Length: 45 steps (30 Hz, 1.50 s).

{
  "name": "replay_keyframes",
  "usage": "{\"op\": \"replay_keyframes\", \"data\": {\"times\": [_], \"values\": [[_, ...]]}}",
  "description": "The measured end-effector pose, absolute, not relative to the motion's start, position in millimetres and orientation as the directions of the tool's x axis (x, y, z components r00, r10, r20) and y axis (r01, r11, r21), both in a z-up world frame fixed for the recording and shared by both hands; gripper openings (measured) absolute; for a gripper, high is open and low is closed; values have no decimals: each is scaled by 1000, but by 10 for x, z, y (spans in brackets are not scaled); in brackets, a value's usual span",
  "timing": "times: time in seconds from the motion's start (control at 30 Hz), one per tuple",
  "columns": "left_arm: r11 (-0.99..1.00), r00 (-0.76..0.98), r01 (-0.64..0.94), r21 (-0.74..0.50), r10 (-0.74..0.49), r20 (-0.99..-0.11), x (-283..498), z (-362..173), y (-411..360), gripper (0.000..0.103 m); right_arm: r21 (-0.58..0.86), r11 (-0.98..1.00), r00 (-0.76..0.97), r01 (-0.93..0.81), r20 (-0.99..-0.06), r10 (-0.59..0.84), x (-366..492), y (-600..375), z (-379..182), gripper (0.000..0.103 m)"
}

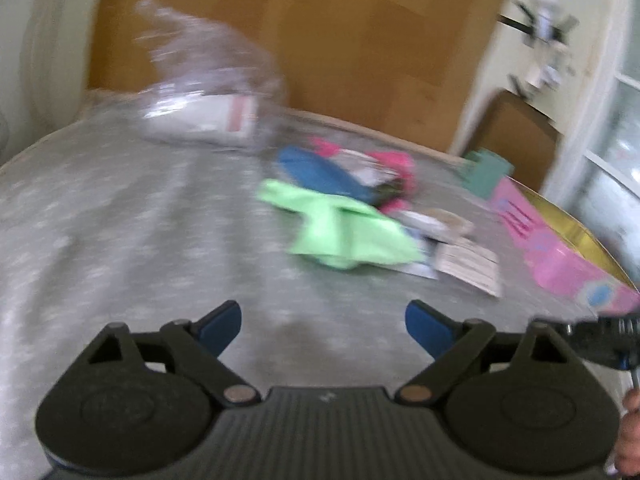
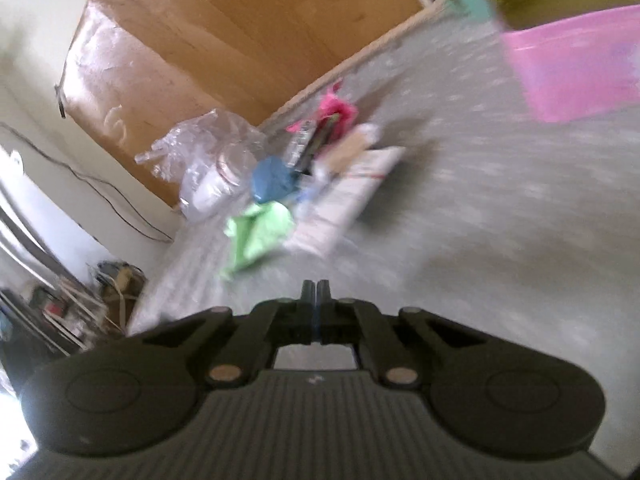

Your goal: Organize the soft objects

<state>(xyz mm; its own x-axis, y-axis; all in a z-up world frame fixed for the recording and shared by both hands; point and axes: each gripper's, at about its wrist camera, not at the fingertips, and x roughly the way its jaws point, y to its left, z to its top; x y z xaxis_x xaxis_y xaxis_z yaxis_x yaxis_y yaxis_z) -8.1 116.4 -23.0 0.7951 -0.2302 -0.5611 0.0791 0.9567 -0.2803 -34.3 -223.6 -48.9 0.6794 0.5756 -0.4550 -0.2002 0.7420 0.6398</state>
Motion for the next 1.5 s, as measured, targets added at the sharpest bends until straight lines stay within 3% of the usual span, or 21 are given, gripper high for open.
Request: {"op": "replay_keyframes", "data": {"times": [0.1,0.13,0.27,0.3,0.33,0.4,0.5,0.53,0.6,0.63,0.83,1.07,1.2,1.3,1.37,1.5], "values": [[953,782,174,-246,-286,-553,-20,-192,813,93,566,809,724,-157,-491,484,-757,-2456,-566,4],[948,777,207,-242,-309,-548,8,-175,713,93,557,819,729,-139,-503,465,-762,-2489,-592,8],[927,748,271,-258,-371,-550,215,-71,428,92,680,722,698,-132,-453,554,-500,-2533,-614,13],[925,751,268,-268,-375,-543,246,-19,413,92,707,694,698,-138,-427,574,-386,-2499,-583,22],[924,762,266,-273,-376,-528,242,27,411,92,722,678,704,-138,-410,580,-279,-2464,-554,42],[930,783,252,-266,-357,-509,200,92,450,92,751,648,718,-128,-381,583,-20,-2361,-531,56],[938,786,225,-264,-334,-520,143,100,521,90,814,570,692,-111,-348,632,297,-2196,-582,56],[940,785,214,-265,-327,-527,128,96,561,90,824,557,676,-105,-352,648,361,-2158,-614,47],[946,781,191,-261,-307,-543,139,84,601,90,825,562,637,-66,-398,660,454,-2090,-698,13],[947,777,186,-262,-305,-550,143,83,616,90,837,544,635,-54,-392,665,406,-2122,-739,10],[934,739,252,-255,-356,-572,193,37,423,90,766,633,691,-116,-395,606,-415,-2677,-677,6],[823,581,481,-303,-557,-594,318,-101,-549,90,641,763,777,-88,-435,455,-1230,-3292,-663,8],[734,469,612,-296,-637,-612,327,-180,-1227,100,560,824,809,-90,-441,388,-1229,-3245,-636,8],[722,429,615,-317,-644,-634,313,-140,-1474,101,363,923,856,-125,-432,285,-1221,-3030,-520,7],[700,440,642,-314,-671,-597,226,-27,-1460,103,211,963,882,-167,-404,242,-1194,-2796,-427,7],[763,552,575,-294,-628,-549,125,170,-1099,103,72,958,881,-276,-380,282,-1099,-2442,-466,12]]}}
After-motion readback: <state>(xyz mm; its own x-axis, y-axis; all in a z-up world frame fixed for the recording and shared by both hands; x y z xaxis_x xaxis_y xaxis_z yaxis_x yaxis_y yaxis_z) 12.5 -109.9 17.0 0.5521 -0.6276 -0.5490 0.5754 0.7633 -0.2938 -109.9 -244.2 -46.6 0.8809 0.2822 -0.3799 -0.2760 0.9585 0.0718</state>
